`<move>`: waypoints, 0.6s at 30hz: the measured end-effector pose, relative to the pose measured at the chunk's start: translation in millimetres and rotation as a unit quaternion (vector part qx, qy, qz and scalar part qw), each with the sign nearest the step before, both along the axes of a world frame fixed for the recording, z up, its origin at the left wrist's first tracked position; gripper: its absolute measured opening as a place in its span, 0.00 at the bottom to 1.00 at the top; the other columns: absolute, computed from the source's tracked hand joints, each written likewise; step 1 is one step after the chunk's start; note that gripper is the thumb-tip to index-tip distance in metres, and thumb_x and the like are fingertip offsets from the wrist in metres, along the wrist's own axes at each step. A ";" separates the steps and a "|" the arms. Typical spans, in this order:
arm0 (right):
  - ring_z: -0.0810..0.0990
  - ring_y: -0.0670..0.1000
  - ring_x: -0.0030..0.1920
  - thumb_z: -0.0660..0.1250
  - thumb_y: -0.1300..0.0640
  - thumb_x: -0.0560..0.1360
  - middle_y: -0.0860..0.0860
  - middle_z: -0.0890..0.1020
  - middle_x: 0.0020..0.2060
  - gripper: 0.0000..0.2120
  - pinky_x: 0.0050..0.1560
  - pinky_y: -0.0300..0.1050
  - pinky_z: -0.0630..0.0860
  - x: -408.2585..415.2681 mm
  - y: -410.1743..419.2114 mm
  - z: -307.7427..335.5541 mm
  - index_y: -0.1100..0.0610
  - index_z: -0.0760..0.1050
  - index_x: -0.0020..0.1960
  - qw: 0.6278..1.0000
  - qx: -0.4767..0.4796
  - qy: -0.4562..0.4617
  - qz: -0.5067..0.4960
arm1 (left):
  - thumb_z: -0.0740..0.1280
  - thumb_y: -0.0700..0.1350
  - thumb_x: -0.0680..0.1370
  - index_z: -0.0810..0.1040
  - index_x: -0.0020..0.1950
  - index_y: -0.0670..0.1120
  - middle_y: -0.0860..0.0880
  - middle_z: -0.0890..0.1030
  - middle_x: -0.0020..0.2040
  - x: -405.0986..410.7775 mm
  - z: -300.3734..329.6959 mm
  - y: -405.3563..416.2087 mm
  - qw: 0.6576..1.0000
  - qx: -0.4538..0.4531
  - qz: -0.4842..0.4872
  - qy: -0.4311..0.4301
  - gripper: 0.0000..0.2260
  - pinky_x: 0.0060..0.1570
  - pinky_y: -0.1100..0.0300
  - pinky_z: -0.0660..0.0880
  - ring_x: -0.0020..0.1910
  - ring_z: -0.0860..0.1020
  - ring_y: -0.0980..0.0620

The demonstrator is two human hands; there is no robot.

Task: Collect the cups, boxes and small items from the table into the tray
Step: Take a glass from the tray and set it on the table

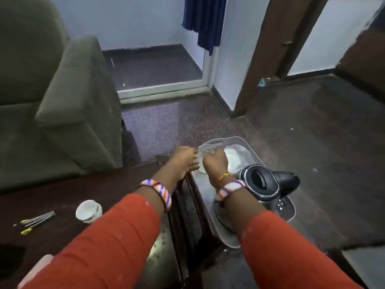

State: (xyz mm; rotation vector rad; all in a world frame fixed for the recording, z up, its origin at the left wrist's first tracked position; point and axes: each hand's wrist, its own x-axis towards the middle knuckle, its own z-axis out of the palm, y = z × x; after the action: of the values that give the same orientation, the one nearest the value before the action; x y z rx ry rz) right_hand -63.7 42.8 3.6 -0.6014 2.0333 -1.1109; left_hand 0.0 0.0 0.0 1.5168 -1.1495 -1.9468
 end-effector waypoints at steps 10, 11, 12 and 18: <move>0.63 0.61 0.72 0.53 0.60 0.80 0.61 0.62 0.73 0.24 0.72 0.53 0.62 -18.9 -54.9 -100.2 0.61 0.54 0.75 0.944 -0.003 -0.176 -0.277 | 0.69 0.42 0.73 0.70 0.61 0.37 0.45 0.72 0.38 -52.7 -73.7 -59.8 0.986 0.036 0.036 -0.161 0.19 0.33 0.61 0.70 0.38 0.73 0.50; 0.65 0.60 0.72 0.52 0.59 0.80 0.60 0.63 0.73 0.24 0.72 0.51 0.64 -18.4 -57.7 -103.1 0.59 0.53 0.75 0.941 -0.006 -0.191 -0.279 | 0.69 0.41 0.73 0.69 0.63 0.36 0.43 0.75 0.43 -54.7 -79.1 -62.7 0.986 0.038 0.032 -0.161 0.22 0.32 0.60 0.72 0.43 0.76 0.47; 0.67 0.60 0.70 0.51 0.60 0.81 0.59 0.65 0.72 0.23 0.70 0.49 0.66 -18.1 -59.3 -101.7 0.57 0.54 0.75 0.934 -0.015 -0.213 -0.285 | 0.70 0.41 0.72 0.70 0.63 0.35 0.40 0.78 0.48 -57.0 -82.3 -63.8 0.983 0.034 0.029 -0.178 0.23 0.30 0.59 0.73 0.46 0.77 0.45; 0.76 0.61 0.63 0.57 0.64 0.77 0.59 0.72 0.67 0.25 0.64 0.54 0.73 -16.4 -61.8 -101.6 0.51 0.60 0.72 0.922 -0.043 -0.254 -0.288 | 0.70 0.39 0.71 0.81 0.52 0.38 0.41 0.83 0.53 -61.2 -94.0 -65.4 0.935 -0.087 0.018 -0.345 0.11 0.42 0.58 0.72 0.53 0.80 0.45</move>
State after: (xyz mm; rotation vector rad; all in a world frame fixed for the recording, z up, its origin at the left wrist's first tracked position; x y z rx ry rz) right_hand -80.1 -19.0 -98.0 0.2686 1.7301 -1.5094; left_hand -61.2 -65.4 -94.0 2.1722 -1.4924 -1.2514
